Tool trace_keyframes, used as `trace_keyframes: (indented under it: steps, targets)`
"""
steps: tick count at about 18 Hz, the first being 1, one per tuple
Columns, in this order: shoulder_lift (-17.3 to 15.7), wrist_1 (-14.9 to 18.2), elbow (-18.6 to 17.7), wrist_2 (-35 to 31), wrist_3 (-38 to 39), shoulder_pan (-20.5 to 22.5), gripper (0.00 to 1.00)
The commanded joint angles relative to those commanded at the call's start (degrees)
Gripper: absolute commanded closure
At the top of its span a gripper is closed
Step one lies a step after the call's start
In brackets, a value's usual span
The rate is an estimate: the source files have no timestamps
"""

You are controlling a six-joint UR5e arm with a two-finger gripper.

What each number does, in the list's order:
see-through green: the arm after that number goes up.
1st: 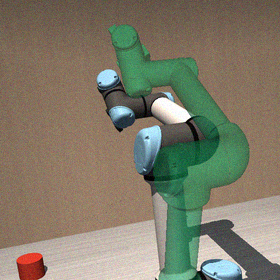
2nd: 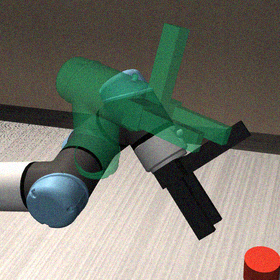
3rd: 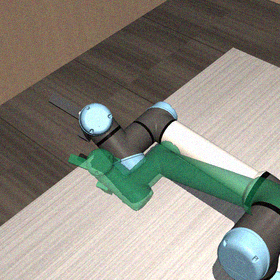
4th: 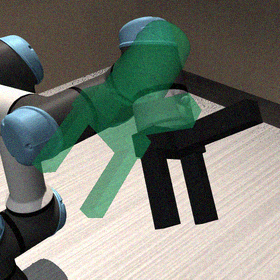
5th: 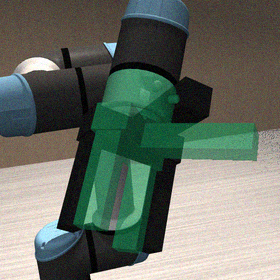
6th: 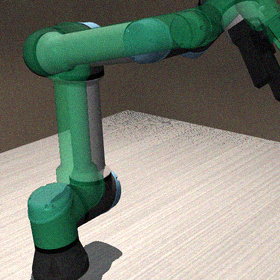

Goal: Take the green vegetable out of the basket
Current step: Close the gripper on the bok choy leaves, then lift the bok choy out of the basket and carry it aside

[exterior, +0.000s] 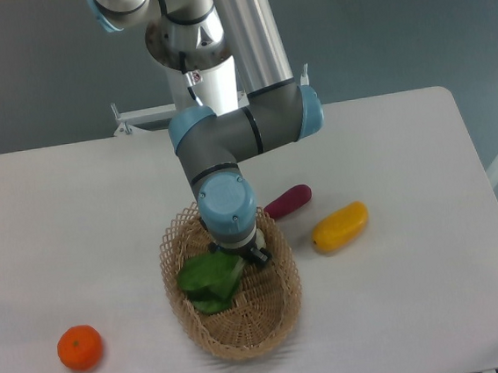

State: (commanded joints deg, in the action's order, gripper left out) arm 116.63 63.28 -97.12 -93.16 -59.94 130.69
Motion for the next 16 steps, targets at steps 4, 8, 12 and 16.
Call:
trace_keyframes:
  steps: [4, 8, 12, 16]
  targets:
    - [-1.0, 0.3, 0.9, 0.4, -0.1, 0.3, 1.0]
    - [-2.3, 0.4, 2.6, 0.5, -0.3, 1.3, 1.0]
    - [-2.5, 5.0, 8.3, 2.5, -0.2, 3.6, 1.0]
    - [-2.2, 9.1, 14.1, 5.8, -0.2, 6.8, 1.0]
